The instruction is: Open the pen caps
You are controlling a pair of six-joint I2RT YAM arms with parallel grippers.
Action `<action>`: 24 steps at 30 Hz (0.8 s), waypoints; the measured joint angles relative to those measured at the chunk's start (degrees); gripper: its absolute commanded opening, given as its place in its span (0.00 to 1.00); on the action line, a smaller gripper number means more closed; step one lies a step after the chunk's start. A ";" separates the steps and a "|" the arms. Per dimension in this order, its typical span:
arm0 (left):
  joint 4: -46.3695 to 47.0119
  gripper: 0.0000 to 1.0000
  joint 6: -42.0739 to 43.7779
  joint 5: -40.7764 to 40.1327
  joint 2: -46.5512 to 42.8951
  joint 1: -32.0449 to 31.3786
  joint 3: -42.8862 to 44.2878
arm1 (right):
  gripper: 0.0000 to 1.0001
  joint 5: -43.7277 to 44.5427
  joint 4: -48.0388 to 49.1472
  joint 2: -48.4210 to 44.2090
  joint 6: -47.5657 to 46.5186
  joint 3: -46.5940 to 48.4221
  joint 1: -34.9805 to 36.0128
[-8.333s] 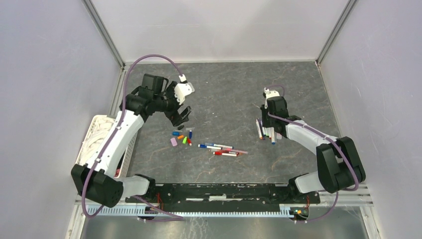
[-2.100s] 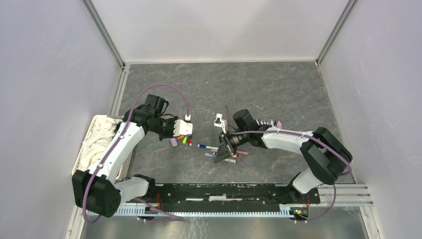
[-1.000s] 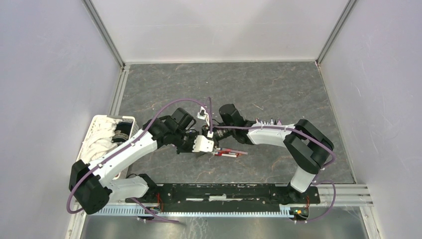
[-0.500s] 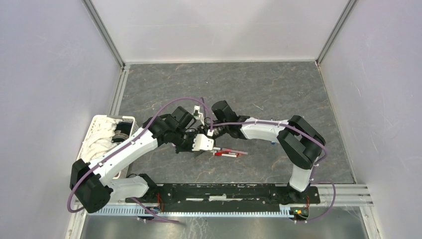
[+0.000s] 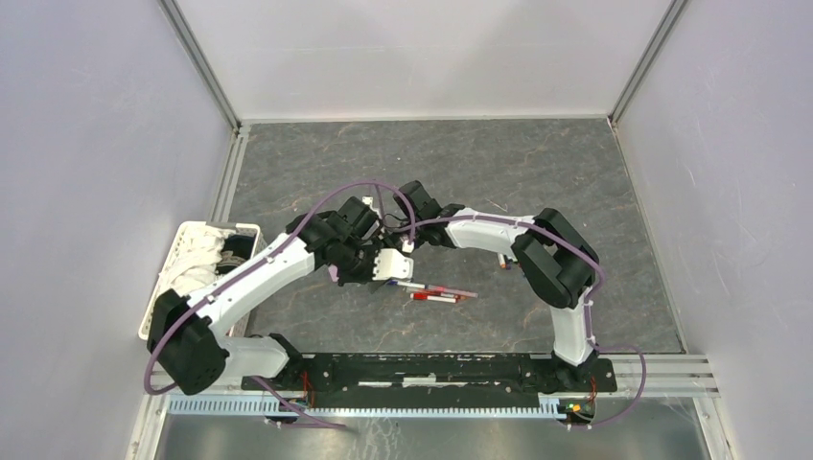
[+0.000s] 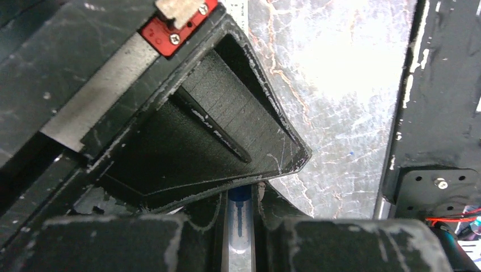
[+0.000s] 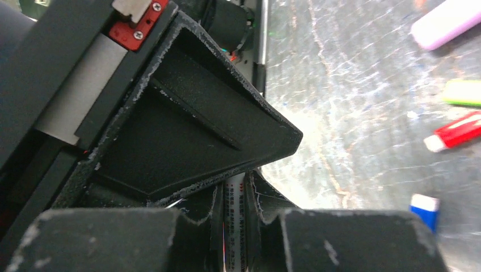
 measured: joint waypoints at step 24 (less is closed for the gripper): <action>3.52 0.02 17.75 29.35 -3.17 15.47 2.62 | 0.00 25.86 13.92 -27.43 -6.05 -20.50 0.22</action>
